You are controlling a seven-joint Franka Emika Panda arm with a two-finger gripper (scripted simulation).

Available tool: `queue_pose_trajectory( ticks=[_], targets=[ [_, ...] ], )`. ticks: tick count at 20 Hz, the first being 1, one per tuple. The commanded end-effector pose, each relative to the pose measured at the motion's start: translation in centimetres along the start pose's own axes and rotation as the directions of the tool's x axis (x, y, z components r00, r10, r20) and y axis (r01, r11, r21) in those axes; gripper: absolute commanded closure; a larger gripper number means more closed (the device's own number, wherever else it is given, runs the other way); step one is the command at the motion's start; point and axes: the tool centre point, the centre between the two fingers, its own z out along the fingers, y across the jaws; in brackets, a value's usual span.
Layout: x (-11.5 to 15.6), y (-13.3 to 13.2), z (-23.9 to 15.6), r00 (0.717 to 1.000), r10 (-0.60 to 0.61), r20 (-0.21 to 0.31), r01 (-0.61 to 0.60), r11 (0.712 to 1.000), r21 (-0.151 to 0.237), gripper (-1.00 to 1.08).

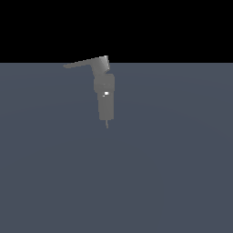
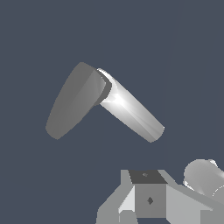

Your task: Turn on the faucet by rotating a designated handle.

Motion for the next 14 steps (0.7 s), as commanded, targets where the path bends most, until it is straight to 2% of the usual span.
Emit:
queue_pose_trajectory(
  ticks=[1,7,14],
  targets=[
    [0.7,-1.6,0.9,0.998,0.062,0.003,-0.062,0.998,-0.007,1.08],
    [2.3,-5.3,3.5,0.979,0.204,0.001,-0.204,0.979,-0.029,1.08],
    [3.7,-9.5,7.1,0.932,0.361,-0.017,-0.361,0.931,-0.054,1.08]
  ],
)
